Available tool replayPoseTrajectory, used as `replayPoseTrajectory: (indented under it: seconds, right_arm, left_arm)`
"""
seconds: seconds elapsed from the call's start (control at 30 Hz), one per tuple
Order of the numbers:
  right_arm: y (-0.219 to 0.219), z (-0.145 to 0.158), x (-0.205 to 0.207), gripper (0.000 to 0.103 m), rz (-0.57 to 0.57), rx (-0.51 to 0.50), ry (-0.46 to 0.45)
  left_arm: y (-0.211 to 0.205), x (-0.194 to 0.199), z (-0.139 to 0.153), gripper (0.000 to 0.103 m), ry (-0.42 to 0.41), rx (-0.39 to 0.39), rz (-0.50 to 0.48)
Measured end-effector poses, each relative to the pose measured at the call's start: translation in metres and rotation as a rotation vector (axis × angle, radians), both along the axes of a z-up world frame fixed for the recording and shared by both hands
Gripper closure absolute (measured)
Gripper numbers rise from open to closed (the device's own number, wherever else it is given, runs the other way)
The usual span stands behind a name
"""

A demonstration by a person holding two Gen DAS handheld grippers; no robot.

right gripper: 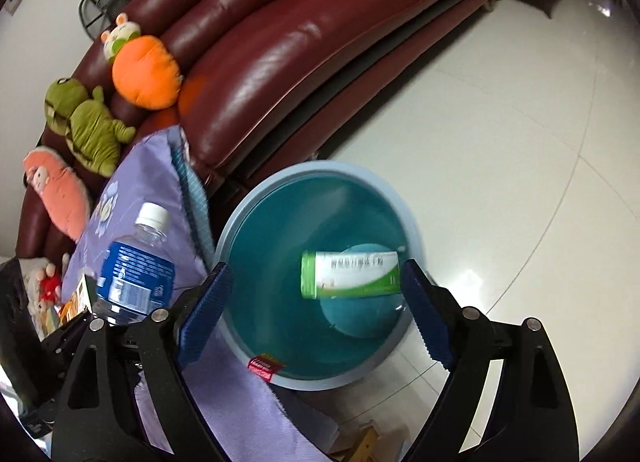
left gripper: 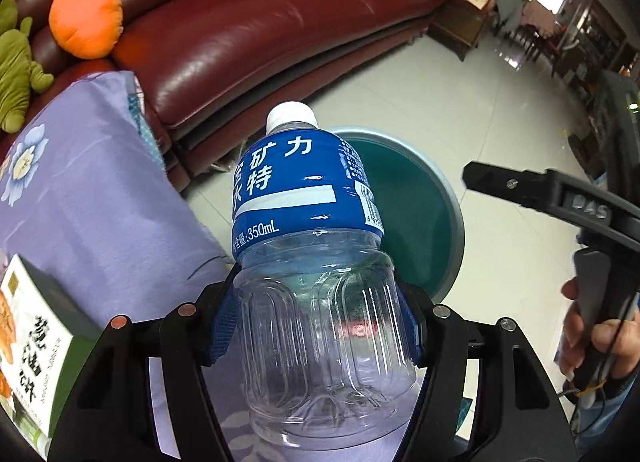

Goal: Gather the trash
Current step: 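Carry the medicine box over the teal bin and release it with the right tool, then open the left tool to drop the water bottle into the bin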

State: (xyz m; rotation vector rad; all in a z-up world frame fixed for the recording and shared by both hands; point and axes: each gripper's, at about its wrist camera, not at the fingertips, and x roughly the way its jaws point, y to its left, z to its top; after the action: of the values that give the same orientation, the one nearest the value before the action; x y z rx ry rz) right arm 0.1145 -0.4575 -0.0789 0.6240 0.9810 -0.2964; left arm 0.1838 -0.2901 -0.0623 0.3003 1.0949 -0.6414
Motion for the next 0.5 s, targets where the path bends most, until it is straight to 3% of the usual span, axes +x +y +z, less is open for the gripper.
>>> replayPoseTrajectory:
  seconds: [0.23, 0.3, 0.37, 0.5]
  right_arm:
    - [-0.006, 0.009, -0.008, 0.019, -0.028, -0.024, -0.005]
    - [-0.006, 0.010, -0.008, 0.019, -0.029, -0.024, -0.001]
    - [-0.005, 0.011, -0.007, 0.019, -0.025, -0.028, 0.004]
    - [0.002, 0.012, -0.003, 0.019, -0.009, -0.034, 0.014]
  left_arm:
    - [-0.022, 0.010, -0.012, 0.034, 0.009, 0.020, -0.008]
    - [-0.020, 0.010, -0.012, 0.032, 0.009, 0.014, 0.005]
    - [-0.016, 0.012, -0.012, 0.018, 0.016, 0.011, 0.031]
    - [-0.002, 0.007, -0.007, 0.016, -0.003, 0.003, 0.055]
